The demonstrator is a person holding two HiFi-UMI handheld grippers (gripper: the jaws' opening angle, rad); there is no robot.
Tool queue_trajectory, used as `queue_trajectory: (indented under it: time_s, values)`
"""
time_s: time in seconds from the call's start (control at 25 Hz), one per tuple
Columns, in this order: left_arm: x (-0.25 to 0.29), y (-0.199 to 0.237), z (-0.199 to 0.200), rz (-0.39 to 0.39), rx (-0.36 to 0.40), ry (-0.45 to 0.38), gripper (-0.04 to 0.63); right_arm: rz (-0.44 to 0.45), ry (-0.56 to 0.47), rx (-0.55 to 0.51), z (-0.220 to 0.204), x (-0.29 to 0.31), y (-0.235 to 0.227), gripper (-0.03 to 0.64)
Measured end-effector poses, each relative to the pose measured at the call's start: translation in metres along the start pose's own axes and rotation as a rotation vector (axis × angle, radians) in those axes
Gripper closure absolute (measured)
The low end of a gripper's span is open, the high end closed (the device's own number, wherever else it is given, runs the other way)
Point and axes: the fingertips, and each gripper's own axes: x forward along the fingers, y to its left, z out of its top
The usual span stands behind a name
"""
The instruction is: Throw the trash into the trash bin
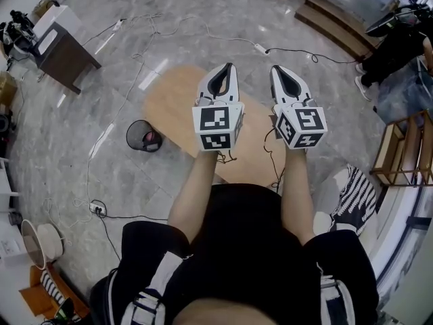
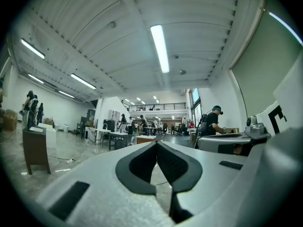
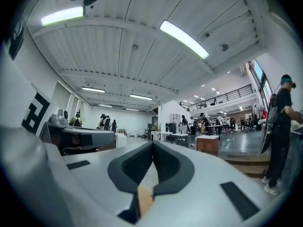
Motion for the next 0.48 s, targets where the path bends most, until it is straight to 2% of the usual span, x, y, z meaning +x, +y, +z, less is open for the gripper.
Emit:
queue_trajectory:
  time_s: [0.16,0.48]
  values:
    - [0.007,0.000,0.008,0.012,0.042,-0.007,0.588,0.005,-0.018,0.007,0.009,0.002,-0.005,0.605]
    - [0.007,-0.010,0.014,-0.008,0.035,-0.024,0.588,-0.011,-0.033,0.000,0.015,-0.009,-0.010,0.606]
